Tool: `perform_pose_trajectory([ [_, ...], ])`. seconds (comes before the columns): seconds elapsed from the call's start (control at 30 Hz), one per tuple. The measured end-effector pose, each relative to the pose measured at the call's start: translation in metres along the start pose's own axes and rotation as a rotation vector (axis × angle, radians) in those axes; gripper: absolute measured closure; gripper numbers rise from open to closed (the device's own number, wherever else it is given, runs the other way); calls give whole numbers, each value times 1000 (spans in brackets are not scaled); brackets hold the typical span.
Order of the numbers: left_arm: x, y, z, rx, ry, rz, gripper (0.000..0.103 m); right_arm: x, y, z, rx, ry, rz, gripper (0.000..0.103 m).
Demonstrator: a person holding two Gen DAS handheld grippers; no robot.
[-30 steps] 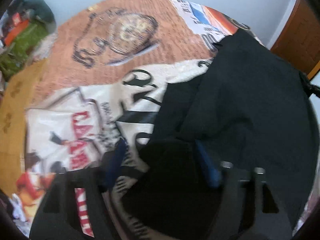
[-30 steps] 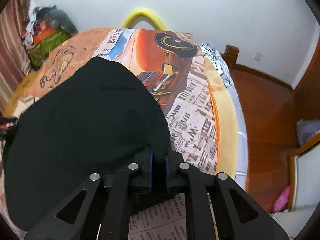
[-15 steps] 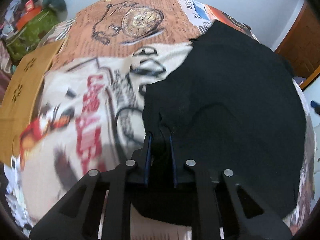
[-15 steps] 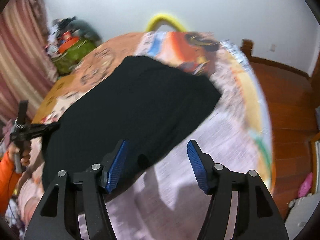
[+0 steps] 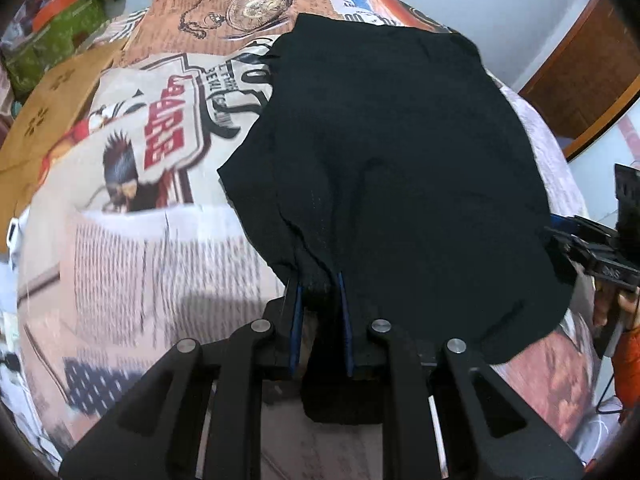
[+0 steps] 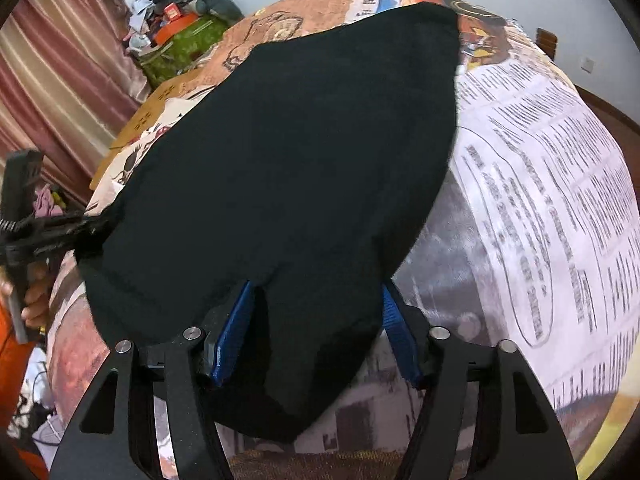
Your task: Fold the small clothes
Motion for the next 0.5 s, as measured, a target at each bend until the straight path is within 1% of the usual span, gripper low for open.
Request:
perform_pose_trajectory([
  [0.03,-2,2,2,-2,3,3,86,-2,0,2,0,7,0,72],
  [0.1,-6,6,7,-4,20,14,86,-10,-3,4,2,37,11,89],
  [0.17,-9,8,10,-6,37,21,86,-17,1,8,13,30,14,91],
  [0.2,-11,8,12,-10,37,17,86,-18,3,10,9,41,19,91],
  [0.3,-12,6,21,-30,-26,-3,82,-21,6,19,-8,80,22,92],
  [0.33,-11,5,26,-35,-62,-8,81,-20,7,22,-24,106,29,92],
  [0.4,-5,4,35,-51,-114,1,81,-19,10,28,-45,135,37,92],
  [0.47,3,4,45,-63,-157,21,79,-19,13,34,-50,127,19,92],
  [0.5,6,5,49,-69,-166,29,74,-20,14,38,-56,127,11,91],
])
Point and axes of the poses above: each gripper's, at about its wrist camera, not at the fingertips, and z roughly against the way its jaws point, x to its left, y to its underside, the point moved 3 cm from there along -z, roughly the way its jaws point, and after that the axes turned 12 degrees about -z, right-handed, at the moved point
